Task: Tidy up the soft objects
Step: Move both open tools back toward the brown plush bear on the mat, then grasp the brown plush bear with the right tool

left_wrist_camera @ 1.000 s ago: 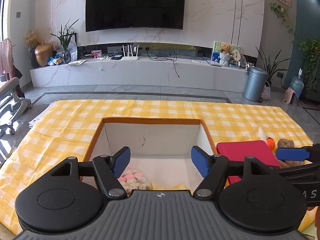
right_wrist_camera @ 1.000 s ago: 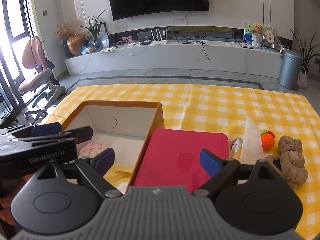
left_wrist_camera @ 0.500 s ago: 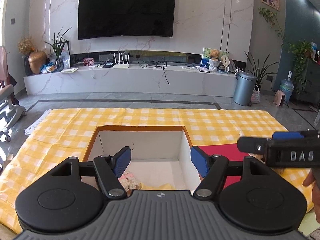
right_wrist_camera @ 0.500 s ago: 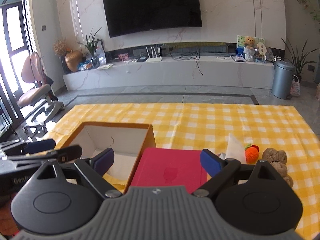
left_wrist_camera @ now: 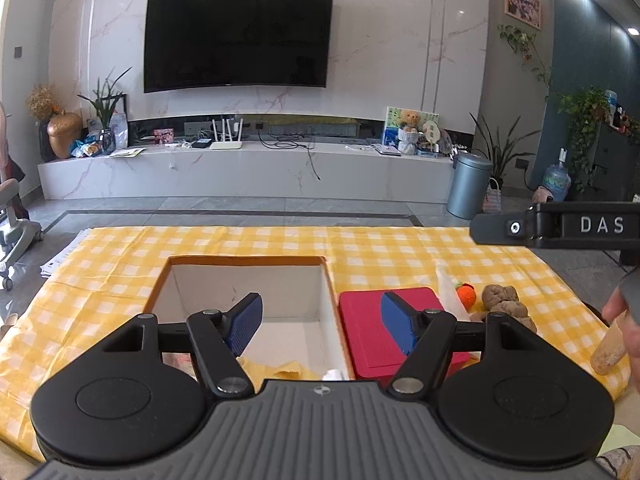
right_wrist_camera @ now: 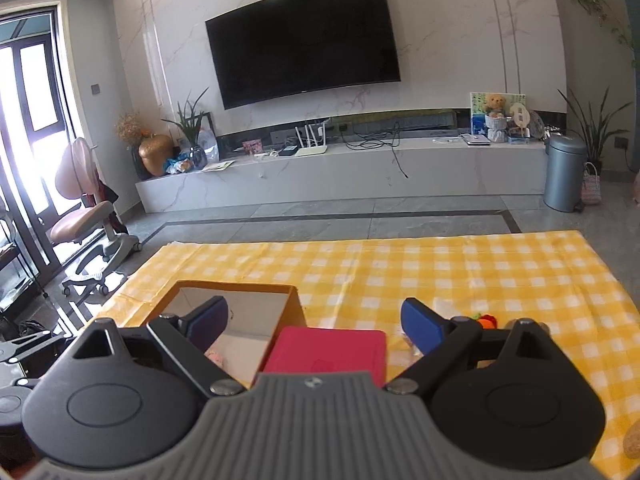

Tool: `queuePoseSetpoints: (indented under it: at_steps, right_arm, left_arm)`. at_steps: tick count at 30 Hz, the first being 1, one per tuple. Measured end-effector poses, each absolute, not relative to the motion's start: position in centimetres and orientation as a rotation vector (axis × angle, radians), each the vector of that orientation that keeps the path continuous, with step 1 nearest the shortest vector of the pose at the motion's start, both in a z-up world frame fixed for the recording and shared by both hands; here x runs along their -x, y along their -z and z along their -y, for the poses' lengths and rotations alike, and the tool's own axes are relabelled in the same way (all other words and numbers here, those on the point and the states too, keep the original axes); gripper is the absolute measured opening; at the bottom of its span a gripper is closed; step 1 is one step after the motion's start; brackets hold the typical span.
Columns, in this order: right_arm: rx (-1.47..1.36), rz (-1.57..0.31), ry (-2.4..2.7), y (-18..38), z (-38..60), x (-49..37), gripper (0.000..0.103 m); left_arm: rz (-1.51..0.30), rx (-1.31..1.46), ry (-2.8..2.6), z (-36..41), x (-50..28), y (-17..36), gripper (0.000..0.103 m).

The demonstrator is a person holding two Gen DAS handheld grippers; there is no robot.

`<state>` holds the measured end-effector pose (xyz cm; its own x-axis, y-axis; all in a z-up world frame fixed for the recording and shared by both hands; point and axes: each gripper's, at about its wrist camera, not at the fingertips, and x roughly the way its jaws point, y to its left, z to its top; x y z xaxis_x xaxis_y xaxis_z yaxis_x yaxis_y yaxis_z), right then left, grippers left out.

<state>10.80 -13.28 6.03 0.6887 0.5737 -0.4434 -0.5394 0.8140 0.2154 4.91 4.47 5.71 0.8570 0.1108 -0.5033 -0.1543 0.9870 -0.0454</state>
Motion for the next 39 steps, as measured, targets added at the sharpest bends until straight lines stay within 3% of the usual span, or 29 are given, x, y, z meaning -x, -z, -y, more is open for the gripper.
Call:
queuePoseSetpoints:
  at_steps: [9, 15, 39]
  right_arm:
    - [-0.058, -0.537, -0.481, -4.8, 18.4, -13.3, 0.092]
    - [-0.163, -0.604, -0.464, -2.8, 22.3, -15.9, 0.092]
    - [-0.48, -0.89, -0.241, 8.7, 29.8, -27.7, 0.092]
  left_arm:
    - [-0.541, 0.128, -0.033, -1.1, -7.2, -4.3, 0.08]
    - [-0.529, -0.004, -0.014, 3.9, -9.0, -3.4, 0.08]
    - [-0.661, -0.081, -0.035, 11.4, -18.5, 2.0, 0.08]
